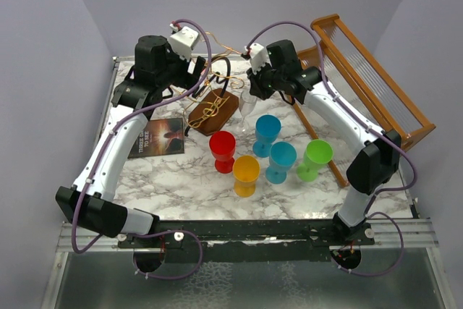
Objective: Place the wine glass upside down on the wine glass rack
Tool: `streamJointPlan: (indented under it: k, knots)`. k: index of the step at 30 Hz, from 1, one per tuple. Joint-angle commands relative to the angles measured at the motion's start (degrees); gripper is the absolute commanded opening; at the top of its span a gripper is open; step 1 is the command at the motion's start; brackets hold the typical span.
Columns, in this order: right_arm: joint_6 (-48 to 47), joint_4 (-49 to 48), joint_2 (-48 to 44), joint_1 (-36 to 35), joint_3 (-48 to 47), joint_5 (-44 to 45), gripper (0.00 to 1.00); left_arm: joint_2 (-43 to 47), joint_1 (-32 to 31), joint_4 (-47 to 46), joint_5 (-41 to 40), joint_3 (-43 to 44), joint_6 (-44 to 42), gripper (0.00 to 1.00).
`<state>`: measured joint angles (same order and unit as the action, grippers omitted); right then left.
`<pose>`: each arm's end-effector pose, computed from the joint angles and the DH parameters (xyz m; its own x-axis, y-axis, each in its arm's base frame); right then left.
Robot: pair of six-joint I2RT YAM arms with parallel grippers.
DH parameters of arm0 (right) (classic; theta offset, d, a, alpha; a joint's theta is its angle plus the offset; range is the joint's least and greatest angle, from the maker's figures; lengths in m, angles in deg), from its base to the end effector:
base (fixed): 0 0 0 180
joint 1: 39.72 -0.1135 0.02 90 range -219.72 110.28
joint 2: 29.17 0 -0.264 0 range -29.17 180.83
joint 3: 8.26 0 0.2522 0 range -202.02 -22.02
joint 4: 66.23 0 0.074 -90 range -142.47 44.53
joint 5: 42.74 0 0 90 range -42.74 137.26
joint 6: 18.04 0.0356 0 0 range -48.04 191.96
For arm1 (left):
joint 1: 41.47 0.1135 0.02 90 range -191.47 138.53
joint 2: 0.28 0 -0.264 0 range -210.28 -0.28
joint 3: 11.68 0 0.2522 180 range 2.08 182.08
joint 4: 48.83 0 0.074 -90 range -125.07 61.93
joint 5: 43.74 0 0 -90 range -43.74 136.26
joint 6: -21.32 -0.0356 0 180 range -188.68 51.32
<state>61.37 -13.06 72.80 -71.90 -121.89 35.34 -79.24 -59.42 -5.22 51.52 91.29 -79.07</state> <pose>0.3374 0.2210 0.3506 -0.4316 -0.4840 -0.7612 -0.7440 0.6682 -0.0031 0.2872 -0.0965 0.4385 -0.2437 0.2677 -0.9322 0.4402 0.8870 0.1396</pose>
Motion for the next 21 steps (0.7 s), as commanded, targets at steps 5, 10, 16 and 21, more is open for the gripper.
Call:
streamJointPlan:
  k: [5, 10, 16, 21]
  knots:
    - [-2.0, -2.8, -5.7, 0.5, -1.2, 8.5, 0.01, 2.9, 0.2, -3.1, -2.1, -0.1, 1.3, 0.88]
    - [-2.3, -6.2, -10.7, 2.0, 1.5, 11.3, 0.01, 4.1, 0.2, -6.4, -2.2, -1.8, 2.3, 0.87]
    - [-3.5, -5.7, -15.1, 2.7, 2.1, 14.1, 0.01, 4.5, 0.2, -8.5, -1.8, -2.2, 3.8, 0.87]
    - [-5.3, -6.1, -19.4, 3.4, 4.8, 18.2, 0.01, 4.3, 0.2, -9.3, -0.3, -0.9, 5.0, 0.87]
